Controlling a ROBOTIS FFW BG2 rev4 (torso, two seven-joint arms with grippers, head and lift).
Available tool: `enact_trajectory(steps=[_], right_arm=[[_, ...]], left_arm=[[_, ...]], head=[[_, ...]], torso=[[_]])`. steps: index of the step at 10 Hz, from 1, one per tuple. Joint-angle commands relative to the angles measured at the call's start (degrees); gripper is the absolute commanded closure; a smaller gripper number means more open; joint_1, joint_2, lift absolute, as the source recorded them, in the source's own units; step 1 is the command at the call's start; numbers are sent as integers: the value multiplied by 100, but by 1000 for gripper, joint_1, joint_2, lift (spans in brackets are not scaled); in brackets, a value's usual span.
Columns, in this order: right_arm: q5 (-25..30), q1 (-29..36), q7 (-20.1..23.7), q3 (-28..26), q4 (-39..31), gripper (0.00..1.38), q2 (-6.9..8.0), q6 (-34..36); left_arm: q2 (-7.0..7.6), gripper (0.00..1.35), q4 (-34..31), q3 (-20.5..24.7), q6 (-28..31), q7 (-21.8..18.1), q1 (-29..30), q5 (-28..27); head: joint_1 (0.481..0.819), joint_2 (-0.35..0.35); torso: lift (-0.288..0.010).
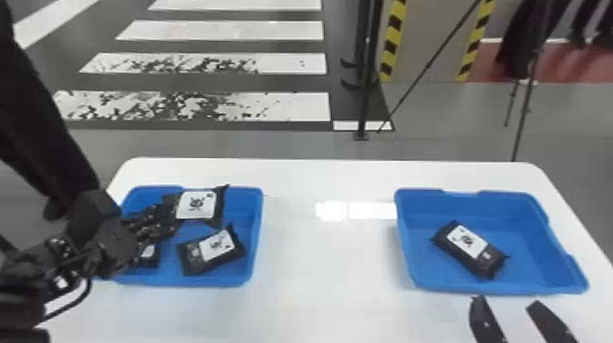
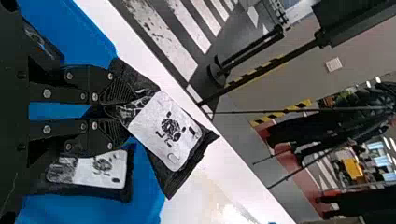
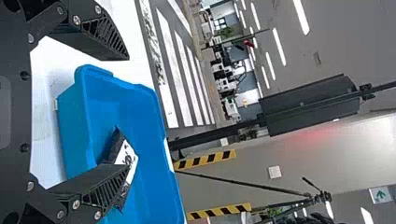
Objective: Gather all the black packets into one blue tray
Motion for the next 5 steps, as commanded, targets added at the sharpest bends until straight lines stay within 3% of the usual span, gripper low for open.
enact_trajectory(steps=[1,2,5], right_arm=[[43,-16,7,0,18,211,5,2],[77,-31,16,0,18,211,5,2],[968,-129,25,-23,-671,208,5,367]], left_arm=[[-1,375,13,218,91,82,82,-94],[-10,33,13,320,105,126,166,-25],[-151,214,-325,629,-612,460,1010,1152]], head=[[695,67],[695,98],[695,134]], torso=[[-110],[-110],[-110]])
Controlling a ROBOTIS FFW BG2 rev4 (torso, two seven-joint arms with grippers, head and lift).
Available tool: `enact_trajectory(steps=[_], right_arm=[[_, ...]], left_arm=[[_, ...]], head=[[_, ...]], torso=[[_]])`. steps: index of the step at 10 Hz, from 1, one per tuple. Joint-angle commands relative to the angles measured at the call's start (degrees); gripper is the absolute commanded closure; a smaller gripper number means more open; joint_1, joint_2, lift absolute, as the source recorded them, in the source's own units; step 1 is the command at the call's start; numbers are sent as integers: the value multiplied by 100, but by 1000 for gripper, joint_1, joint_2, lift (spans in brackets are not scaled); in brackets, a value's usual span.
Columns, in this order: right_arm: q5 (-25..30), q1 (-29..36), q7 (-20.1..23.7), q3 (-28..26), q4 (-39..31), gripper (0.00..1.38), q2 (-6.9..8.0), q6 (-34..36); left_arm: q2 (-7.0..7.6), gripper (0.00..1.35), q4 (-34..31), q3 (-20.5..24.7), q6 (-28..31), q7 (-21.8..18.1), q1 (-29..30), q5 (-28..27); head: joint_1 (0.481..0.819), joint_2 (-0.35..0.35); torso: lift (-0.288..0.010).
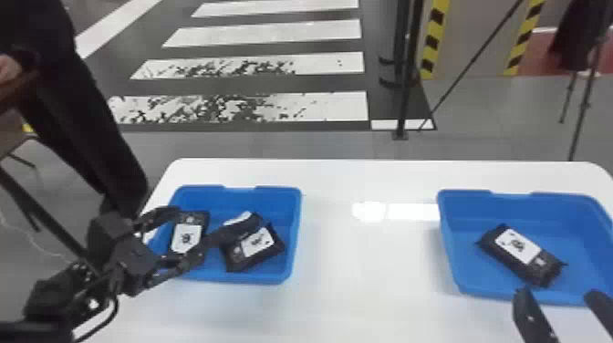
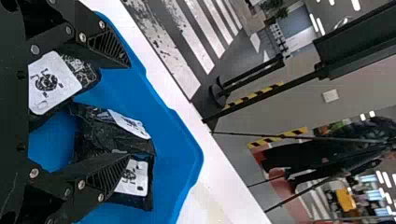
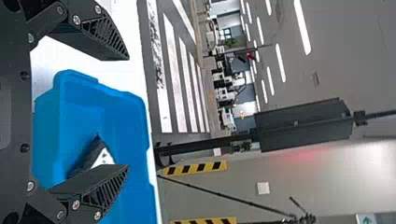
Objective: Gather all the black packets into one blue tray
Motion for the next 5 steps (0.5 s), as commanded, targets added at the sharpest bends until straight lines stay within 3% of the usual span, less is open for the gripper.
enact_trajectory(steps=[1,3,5], right_arm=[[359,-158,7,-1,-229,206,5,410],[565,-481,130,-138,-243,208,5,1254],[1079,-931,446,-641,-215,211,5,1957]], left_arm=[[-104,216,-503,60,-264,255,749,816],[-298,219,-1164,106,-629,721,1888,1605],[-623,219,-1460,232,-1122,1073,2718,2462]], head=[[695,138],[695,132],[695,109]], torso=[[-110],[-110],[-110]])
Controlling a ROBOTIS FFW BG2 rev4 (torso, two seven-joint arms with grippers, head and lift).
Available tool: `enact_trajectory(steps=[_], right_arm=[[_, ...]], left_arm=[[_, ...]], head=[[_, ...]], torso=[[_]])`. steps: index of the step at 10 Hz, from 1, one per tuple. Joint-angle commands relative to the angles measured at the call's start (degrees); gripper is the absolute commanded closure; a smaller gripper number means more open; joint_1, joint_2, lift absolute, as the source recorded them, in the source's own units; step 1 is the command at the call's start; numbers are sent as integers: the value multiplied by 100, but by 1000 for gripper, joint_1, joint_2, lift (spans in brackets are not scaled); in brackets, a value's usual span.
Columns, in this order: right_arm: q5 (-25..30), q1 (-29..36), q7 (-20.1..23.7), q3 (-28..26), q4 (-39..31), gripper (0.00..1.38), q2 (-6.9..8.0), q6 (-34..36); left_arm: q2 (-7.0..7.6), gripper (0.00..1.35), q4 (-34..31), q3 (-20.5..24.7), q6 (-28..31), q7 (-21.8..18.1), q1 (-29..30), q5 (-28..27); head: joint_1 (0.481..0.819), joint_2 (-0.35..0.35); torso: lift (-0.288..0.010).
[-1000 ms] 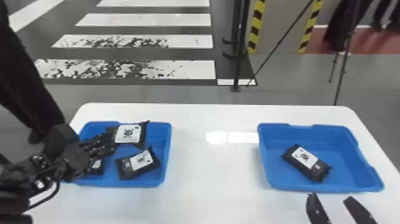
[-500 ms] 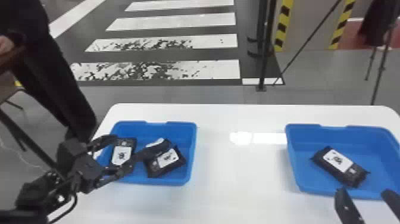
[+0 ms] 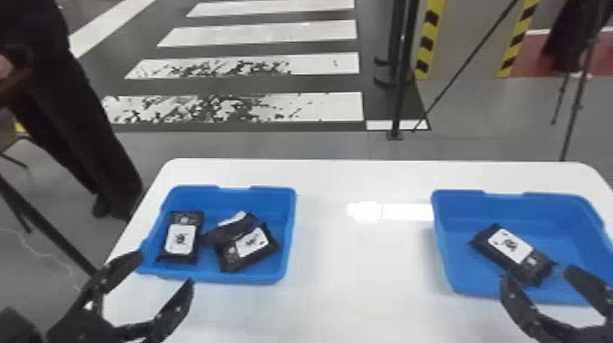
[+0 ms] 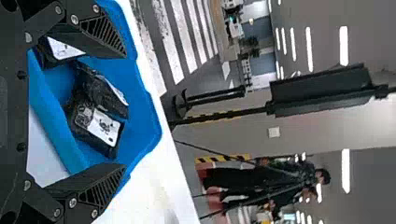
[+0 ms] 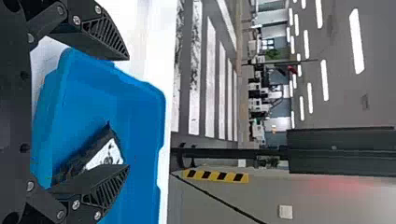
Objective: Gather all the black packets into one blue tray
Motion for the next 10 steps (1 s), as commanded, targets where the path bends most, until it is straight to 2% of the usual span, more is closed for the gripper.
enact_trajectory(steps=[1,2,3,5,7,10], right_arm=[[320,-342,148,-405,-5,211,5,585],[549,-567,358,-668,-5,211,5,992],[754,-848,622,-874,79,213,5,1400],[788,-1270,877,-828,248,213,-176,2230],[697,-1706,1114,-599,614,217,-360,2638],[583,-2367,1264,-485,1401,217,-571,2877]], left_arm=[[-216,219,-162,37,-247,25,466,605],[-225,223,-261,-89,-233,43,677,811],[-234,234,-303,-135,-233,60,804,993],[-234,251,-331,-180,-261,60,832,1119],[-207,260,-331,-260,-163,60,762,1153],[-111,266,-331,-375,-64,51,677,1210]], head=[[695,81],[695,62],[695,15],[695,-64],[695,-68],[695,-44]], torso=[[-110],[-110],[-110],[-110],[-110],[-110]])
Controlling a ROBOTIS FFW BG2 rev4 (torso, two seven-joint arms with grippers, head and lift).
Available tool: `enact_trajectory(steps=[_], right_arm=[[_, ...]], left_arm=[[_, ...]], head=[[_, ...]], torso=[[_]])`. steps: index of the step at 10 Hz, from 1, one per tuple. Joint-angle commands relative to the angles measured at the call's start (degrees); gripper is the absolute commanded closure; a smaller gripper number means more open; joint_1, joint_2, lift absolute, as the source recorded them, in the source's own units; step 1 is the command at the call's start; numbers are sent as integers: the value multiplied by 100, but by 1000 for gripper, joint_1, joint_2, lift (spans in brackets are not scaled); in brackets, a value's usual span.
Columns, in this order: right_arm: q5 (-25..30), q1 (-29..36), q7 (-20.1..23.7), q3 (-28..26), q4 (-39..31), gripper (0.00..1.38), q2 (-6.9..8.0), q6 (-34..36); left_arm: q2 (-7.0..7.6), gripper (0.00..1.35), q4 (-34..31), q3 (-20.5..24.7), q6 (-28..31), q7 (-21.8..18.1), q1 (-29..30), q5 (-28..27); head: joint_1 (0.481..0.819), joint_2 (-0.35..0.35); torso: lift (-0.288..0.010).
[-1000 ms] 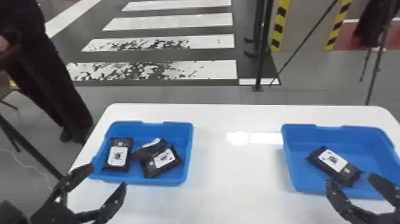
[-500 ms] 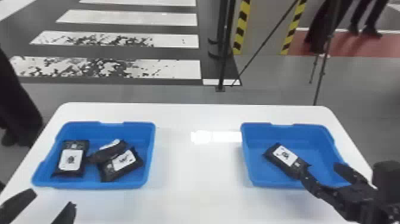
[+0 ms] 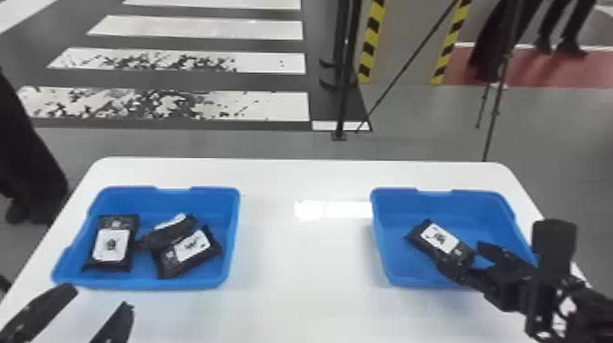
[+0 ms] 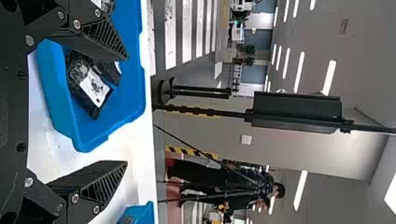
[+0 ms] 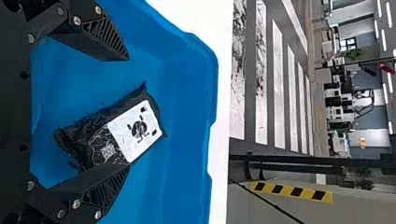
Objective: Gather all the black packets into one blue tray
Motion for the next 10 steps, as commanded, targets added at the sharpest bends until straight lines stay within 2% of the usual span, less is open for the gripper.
enact_trajectory(steps=[1,4,8,10], right_arm=[[-19,-377,73,89,494,217,-146,180],[118,-996,161,272,1352,213,-357,264],[849,-1333,153,261,1619,173,-471,700],[895,-1516,223,341,1956,206,-506,799]], left_arm=[[33,272,0,-37,86,0,-37,15],[85,285,56,-117,156,-53,-164,38],[112,298,155,-197,212,-106,-248,118],[138,303,225,-266,212,-132,-318,163]], head=[[695,-47],[695,-55],[695,-105],[695,-128]], torso=[[-110],[-110],[-110],[-110]])
